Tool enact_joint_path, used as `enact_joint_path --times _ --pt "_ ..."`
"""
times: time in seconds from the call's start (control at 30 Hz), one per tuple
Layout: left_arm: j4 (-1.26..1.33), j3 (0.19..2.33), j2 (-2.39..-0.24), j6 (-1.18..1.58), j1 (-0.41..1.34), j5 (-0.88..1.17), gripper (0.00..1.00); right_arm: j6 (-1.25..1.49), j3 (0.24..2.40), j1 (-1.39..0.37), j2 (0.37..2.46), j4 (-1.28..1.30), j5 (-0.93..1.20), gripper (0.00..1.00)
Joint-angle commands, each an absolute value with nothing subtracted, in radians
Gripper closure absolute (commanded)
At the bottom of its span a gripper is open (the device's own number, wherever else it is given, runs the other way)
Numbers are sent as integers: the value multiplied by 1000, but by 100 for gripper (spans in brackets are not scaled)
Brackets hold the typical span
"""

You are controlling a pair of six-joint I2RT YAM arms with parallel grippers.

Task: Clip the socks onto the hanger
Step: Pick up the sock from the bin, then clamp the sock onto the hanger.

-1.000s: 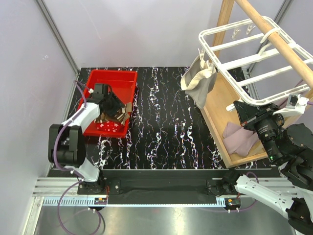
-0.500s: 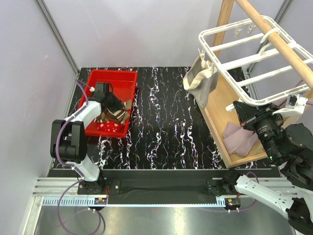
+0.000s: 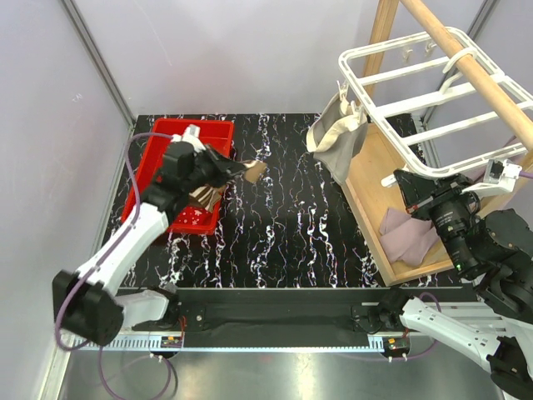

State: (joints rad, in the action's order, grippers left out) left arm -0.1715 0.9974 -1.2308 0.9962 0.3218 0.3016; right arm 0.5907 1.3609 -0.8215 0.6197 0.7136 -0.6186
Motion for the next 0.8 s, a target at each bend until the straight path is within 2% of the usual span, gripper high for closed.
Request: enact_joint_path --times 0.0,0.2,0.37,0.47,0.77 --pt "-81 1015 -1108 1140 494 183 100 600 1335 -824 637 701 -526 100" --pt "-54 1084 -1078 1187 754 -72 100 618 1336 -824 644 666 -499 100" --pt "-149 1236 -1186 1296 931 -244 100 621 1342 -825 658 658 -486 100" --pt "-169 1284 -1245 1399 991 -302 100 627 1339 -825 660 654 -485 100" --pt "-83 1380 -1359 1457 1107 -371 100 647 1339 -825 672 644 -486 100"
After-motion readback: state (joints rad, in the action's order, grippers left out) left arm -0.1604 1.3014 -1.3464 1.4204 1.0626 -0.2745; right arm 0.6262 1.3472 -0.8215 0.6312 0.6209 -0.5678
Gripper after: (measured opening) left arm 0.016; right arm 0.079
